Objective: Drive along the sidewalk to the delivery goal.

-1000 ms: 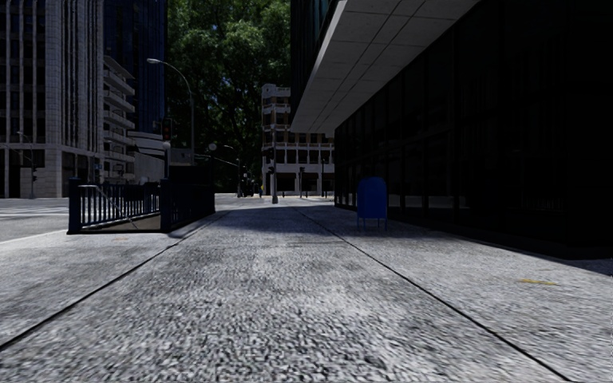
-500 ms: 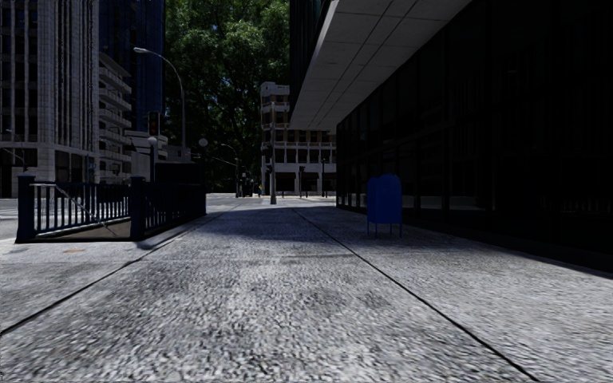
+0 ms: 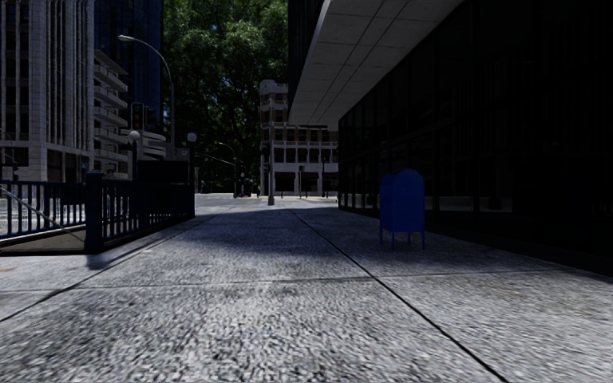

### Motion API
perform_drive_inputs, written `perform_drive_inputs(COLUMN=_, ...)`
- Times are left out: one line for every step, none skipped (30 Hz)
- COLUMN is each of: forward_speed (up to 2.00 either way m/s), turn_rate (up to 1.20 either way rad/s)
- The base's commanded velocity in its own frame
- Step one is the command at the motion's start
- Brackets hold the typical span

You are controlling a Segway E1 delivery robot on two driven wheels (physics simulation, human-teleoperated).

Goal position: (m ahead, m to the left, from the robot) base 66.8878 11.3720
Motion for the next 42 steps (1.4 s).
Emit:
perform_drive_inputs(forward_speed=2.00, turn_rate=0.00)
perform_drive_inputs(forward_speed=2.00, turn_rate=0.00)
perform_drive_inputs(forward_speed=2.00, turn_rate=0.00)
perform_drive_inputs(forward_speed=2.00, turn_rate=0.00)
perform_drive_inputs(forward_speed=2.00, turn_rate=0.00)
perform_drive_inputs(forward_speed=2.00, turn_rate=0.00)
perform_drive_inputs(forward_speed=2.00, turn_rate=0.00)
perform_drive_inputs(forward_speed=2.00, turn_rate=0.00)
perform_drive_inputs(forward_speed=2.00, turn_rate=0.00)
perform_drive_inputs(forward_speed=2.00, turn_rate=0.00)
perform_drive_inputs(forward_speed=2.00, turn_rate=0.00)
perform_drive_inputs(forward_speed=2.00, turn_rate=0.00)
perform_drive_inputs(forward_speed=2.00, turn_rate=0.00)
perform_drive_inputs(forward_speed=2.00, turn_rate=0.00)
perform_drive_inputs(forward_speed=2.00, turn_rate=0.00)
perform_drive_inputs(forward_speed=2.00, turn_rate=0.00)
perform_drive_inputs(forward_speed=2.00, turn_rate=0.00)
perform_drive_inputs(forward_speed=2.00, turn_rate=0.00)
perform_drive_inputs(forward_speed=2.00, turn_rate=0.00)
perform_drive_inputs(forward_speed=2.00, turn_rate=0.00)
perform_drive_inputs(forward_speed=2.00, turn_rate=0.00)
perform_drive_inputs(forward_speed=2.00, turn_rate=0.00)
perform_drive_inputs(forward_speed=2.00, turn_rate=0.00)
perform_drive_inputs(forward_speed=2.00, turn_rate=0.00)
perform_drive_inputs(forward_speed=2.00, turn_rate=0.00)
perform_drive_inputs(forward_speed=2.00, turn_rate=0.00)
perform_drive_inputs(forward_speed=2.00, turn_rate=0.00)
perform_drive_inputs(forward_speed=2.00, turn_rate=0.00)
perform_drive_inputs(forward_speed=2.00, turn_rate=0.00)
perform_drive_inputs(forward_speed=2.00, turn_rate=0.00)
perform_drive_inputs(forward_speed=2.00, turn_rate=0.00)
perform_drive_inputs(forward_speed=2.00, turn_rate=0.00)
perform_drive_inputs(forward_speed=2.00, turn_rate=0.00)
perform_drive_inputs(forward_speed=2.00, turn_rate=0.00)
perform_drive_inputs(forward_speed=2.00, turn_rate=0.00)
perform_drive_inputs(forward_speed=2.00, turn_rate=0.00)
perform_drive_inputs(forward_speed=2.00, turn_rate=0.00)
perform_drive_inputs(forward_speed=2.00, turn_rate=0.00)
perform_drive_inputs(forward_speed=2.00, turn_rate=0.00)
perform_drive_inputs(forward_speed=2.00, turn_rate=0.00)
perform_drive_inputs(forward_speed=2.00, turn_rate=0.00)
perform_drive_inputs(forward_speed=2.00, turn_rate=0.00)
